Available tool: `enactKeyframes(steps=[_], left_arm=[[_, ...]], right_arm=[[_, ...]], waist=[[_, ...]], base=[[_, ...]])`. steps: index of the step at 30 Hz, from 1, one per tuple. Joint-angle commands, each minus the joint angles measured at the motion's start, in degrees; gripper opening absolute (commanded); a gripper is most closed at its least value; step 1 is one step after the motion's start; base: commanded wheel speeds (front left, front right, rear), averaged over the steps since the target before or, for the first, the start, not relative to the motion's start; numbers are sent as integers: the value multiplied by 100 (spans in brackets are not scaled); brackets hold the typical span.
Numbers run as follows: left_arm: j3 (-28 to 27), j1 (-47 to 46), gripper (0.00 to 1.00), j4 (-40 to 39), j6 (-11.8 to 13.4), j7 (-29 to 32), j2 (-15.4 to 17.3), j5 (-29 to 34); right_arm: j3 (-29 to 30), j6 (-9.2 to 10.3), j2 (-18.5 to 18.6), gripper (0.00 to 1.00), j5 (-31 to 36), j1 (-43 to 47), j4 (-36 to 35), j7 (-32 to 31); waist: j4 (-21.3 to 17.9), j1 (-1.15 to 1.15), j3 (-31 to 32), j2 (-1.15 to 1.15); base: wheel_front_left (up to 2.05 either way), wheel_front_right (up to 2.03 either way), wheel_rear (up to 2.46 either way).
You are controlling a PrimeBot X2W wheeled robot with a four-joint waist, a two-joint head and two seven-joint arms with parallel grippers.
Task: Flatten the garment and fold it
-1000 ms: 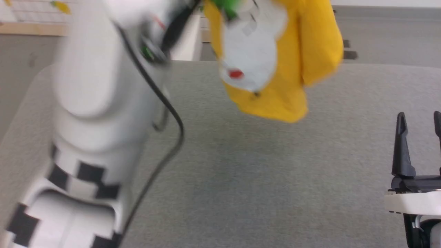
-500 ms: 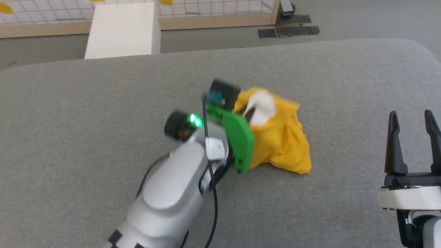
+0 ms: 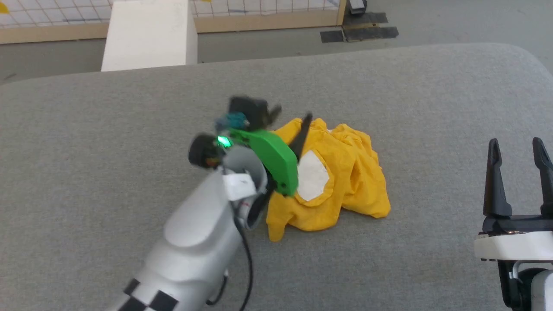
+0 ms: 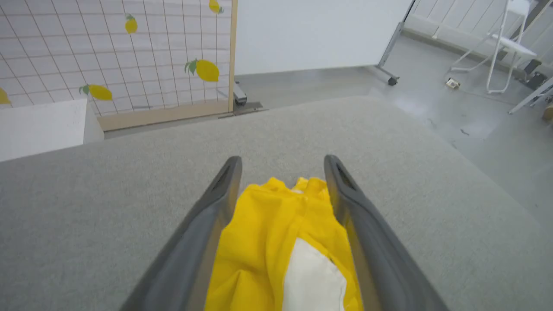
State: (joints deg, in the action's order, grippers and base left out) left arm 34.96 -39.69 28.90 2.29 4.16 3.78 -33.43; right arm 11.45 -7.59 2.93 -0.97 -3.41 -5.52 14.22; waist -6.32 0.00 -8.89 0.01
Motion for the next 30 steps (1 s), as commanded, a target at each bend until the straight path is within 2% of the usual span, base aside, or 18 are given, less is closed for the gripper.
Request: enactKeyframes(steps=[1,4,9,13,16,19,22,26,30], left_arm=[[-153,-77,100,-235,12,-195,198,-1],[-409,5,100,-852,182,-548,640,146],[-760,635,100,-2048,841,-1146,1476,712],[-845,1553,100,-2901,1268,-1582,1804,1015],[-888,2272,100,-3341,1548,-1801,1866,1184],[-924,3056,100,-3632,1826,-1893,1775,1329],[-941,3606,100,-3754,1924,-1910,1669,1472],[-1037,4024,100,-3883,1865,-1913,1390,1528],[-1141,4061,100,-3886,1634,-1914,1178,1629]], right_arm=[[14,10,-5,100,19,9,0,25],[31,10,-5,100,12,73,-17,2],[4,10,-5,100,-33,195,-64,-34],[-43,10,-5,100,-74,287,-91,-60],[-67,10,-5,100,-104,339,-102,-68],[-80,10,-5,100,-132,399,-93,-84],[-98,10,-5,100,-157,450,-72,-110],[-68,10,-5,100,-299,512,-66,-218],[-99,10,58,100,-432,330,-141,-590]], waist=[[154,0,159,-1],[246,0,256,-1],[347,0,309,-1],[383,0,277,-1],[391,0,244,-1],[418,0,224,-1],[457,0,235,-1],[587,0,254,-1],[777,0,201,-1]], base=[[0,0,0],[0,0,0],[0,0,0],[0,0,0],[0,0,0],[0,0,0],[0,0,0],[0,0,0],[0,0,0]])
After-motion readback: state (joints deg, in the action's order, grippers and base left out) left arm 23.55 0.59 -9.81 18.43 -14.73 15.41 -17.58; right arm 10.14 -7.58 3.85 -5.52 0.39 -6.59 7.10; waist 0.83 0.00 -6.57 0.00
